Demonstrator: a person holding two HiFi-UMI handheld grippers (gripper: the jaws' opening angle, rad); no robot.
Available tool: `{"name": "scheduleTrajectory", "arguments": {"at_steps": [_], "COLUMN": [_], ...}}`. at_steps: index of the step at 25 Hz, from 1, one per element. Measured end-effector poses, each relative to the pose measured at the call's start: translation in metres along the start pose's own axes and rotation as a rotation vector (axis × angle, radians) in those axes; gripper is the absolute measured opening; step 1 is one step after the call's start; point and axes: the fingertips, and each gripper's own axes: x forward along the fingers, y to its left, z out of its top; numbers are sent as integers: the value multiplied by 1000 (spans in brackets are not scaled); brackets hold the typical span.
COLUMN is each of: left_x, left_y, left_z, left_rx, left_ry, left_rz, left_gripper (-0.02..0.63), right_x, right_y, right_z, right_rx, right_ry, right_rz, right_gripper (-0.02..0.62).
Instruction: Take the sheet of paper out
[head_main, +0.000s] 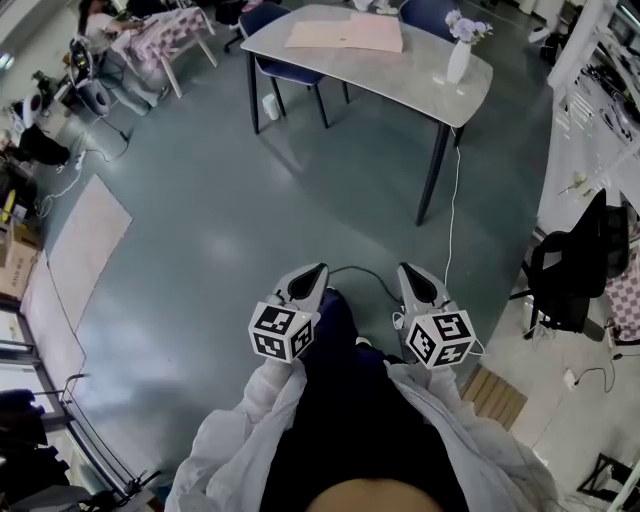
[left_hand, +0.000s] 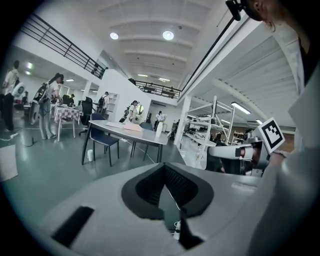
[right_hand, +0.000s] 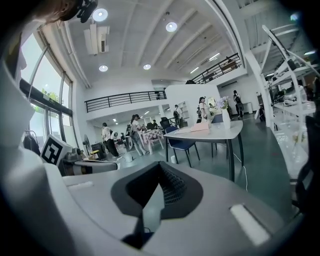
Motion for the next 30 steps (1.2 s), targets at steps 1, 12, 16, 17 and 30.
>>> {"name": "scheduleTrajectory", "arguments": {"at_steps": [1, 12, 16, 17, 30], "left_x": [0, 39, 64, 71, 158], "left_y": [1, 39, 68, 77, 183], "left_z": [-1, 29, 47, 53, 119], "left_rx": [1, 20, 10, 5, -86], "left_ry": [0, -14, -11, -13, -1], "left_rz": [2, 29, 34, 40, 71], "left_gripper": [3, 16, 66, 80, 215], "right_x": [1, 60, 99, 110, 241], "right_y": [0, -12, -19, -22, -73], "right_z": [-1, 17, 29, 33, 94], "right_rx": [3, 7, 44, 48, 19], "right_ry": [3, 9, 18, 21, 46], "right_rz": [2, 42, 59, 64, 41], "right_gripper": [9, 9, 9, 9, 9]}}
